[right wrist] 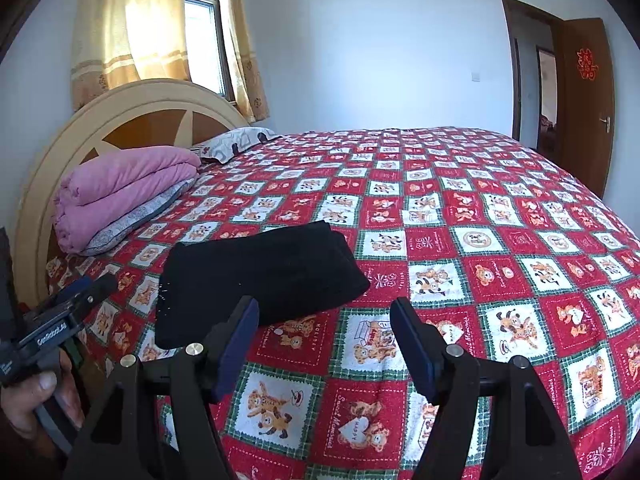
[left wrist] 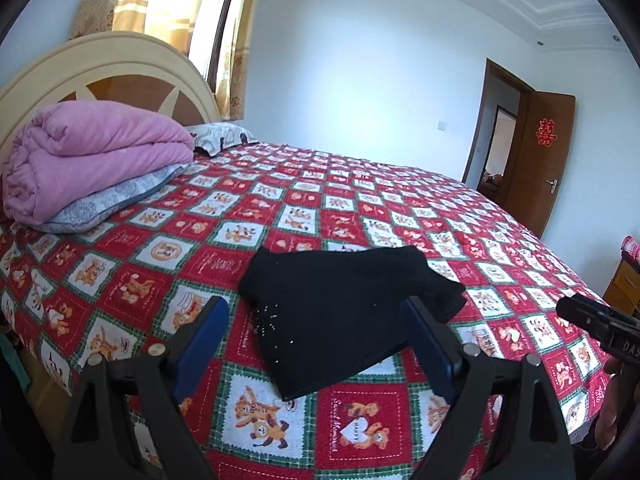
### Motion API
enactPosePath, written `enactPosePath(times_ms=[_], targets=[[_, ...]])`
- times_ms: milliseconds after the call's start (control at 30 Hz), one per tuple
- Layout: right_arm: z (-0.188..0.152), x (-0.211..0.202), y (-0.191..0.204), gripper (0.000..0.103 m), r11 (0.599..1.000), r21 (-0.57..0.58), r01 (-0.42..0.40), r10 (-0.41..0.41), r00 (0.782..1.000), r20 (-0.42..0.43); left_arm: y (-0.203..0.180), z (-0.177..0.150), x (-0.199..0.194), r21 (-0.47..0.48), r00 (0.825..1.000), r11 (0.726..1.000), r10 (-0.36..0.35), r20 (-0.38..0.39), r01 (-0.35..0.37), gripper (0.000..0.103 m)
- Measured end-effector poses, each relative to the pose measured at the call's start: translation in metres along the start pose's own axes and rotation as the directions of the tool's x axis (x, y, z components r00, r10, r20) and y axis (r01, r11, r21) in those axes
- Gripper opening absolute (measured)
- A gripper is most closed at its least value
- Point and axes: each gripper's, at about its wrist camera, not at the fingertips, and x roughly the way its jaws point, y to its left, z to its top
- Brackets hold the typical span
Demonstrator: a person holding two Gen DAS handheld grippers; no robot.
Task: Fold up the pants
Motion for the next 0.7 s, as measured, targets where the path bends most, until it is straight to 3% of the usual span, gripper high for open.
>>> enactPosePath(times_ms=[233,333,467,700], targets=[[0.000,-0.010,0.002,0.070,1.000,-0.006,0.008,-0.008,1.000,0.010,-0.005,0.002,-0.005,0.007,1.000,1.000,-0.010,0.013,0.010,0.090],[0.002,-0.019,0.005,0.070,1.000,-0.018,0.012,-0.012,1.000,0.022,-0.010,0.004,-0.010,0.018,1.000,1.000,-0.010,0.026,0.010,0.099],[0.005,-0.030,0.009,0.070,0.999,-0.030,0.011,-0.010,0.999,0.038,-0.016,0.009,-0.018,0.039,0.999,0.999,-0.019,0.049,0.017,0.103],[0.006,-0.038,0.011,0.070,0.999,-0.033,0.018,-0.016,0.998,0.053,-0.017,0.016,-0.026,0.030,0.997,0.999,-0.023,0.070,0.021,0.103]])
